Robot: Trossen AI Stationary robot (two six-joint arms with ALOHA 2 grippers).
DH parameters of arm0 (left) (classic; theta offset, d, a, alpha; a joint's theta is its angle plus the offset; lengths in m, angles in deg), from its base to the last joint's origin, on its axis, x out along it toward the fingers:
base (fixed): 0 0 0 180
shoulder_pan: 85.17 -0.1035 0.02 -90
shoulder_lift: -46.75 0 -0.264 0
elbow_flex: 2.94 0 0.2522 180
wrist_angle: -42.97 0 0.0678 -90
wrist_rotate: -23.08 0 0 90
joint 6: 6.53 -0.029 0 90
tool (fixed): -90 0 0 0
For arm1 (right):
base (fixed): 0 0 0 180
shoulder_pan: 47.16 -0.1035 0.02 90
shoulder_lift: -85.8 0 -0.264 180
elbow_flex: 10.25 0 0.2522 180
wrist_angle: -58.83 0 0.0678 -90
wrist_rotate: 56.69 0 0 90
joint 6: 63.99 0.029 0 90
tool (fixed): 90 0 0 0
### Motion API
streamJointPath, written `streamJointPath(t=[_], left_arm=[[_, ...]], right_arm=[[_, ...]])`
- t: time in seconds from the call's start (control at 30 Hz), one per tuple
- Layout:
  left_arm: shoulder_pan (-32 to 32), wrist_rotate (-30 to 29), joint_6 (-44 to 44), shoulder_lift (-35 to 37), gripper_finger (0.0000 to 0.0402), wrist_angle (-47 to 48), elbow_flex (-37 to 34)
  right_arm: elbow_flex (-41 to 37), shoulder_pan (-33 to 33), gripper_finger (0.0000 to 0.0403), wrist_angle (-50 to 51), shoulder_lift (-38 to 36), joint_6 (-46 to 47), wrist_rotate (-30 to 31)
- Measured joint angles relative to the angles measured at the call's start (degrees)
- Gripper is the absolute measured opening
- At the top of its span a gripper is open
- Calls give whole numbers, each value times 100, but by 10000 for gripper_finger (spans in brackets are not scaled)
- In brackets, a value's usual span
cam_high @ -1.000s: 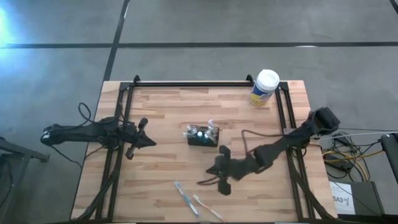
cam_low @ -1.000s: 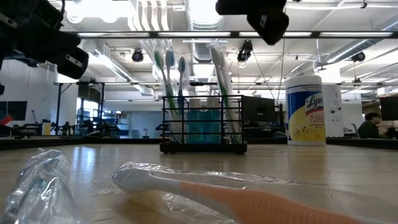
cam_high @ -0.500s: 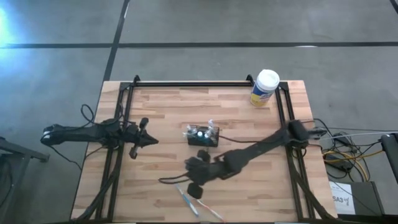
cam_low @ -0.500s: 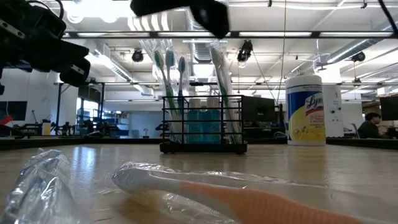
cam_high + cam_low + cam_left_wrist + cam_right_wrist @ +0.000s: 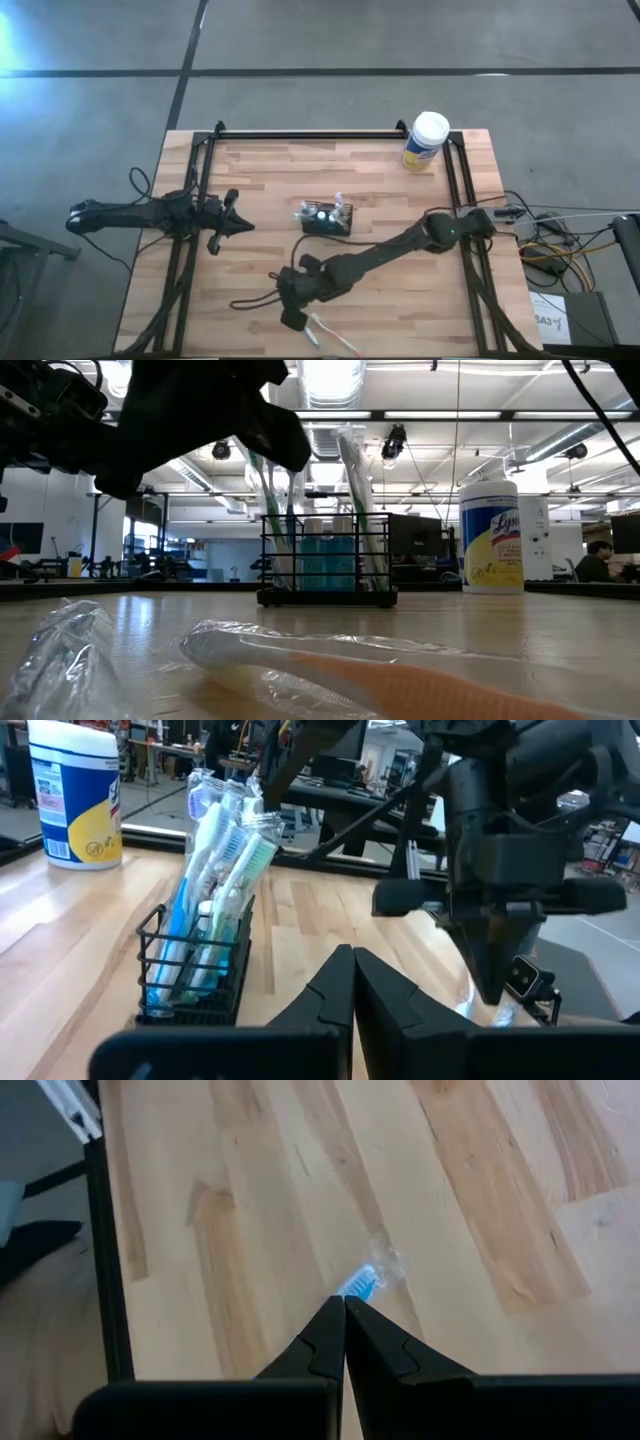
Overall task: Pick & Place toothbrushing station
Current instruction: Put the blue toothbrush into the black mesh organizer
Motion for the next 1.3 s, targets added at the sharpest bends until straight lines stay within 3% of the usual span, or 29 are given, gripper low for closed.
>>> streamJointPath(t=[0.2,0.47,0.73,1.3], left_arm=[[-2,-1,106,0,12,-4,2],[-2,-84,116,0,6,-24,4],[-2,-277,87,0,16,-20,-4],[-2,-701,285,0,14,-20,-11]], right_arm=[[317,28,29,176,230,299,-84],[339,35,117,255,368,921,-739],[161,33,183,229,368,1101,-750],[-610,-2,201,-846,363,1079,-1084]])
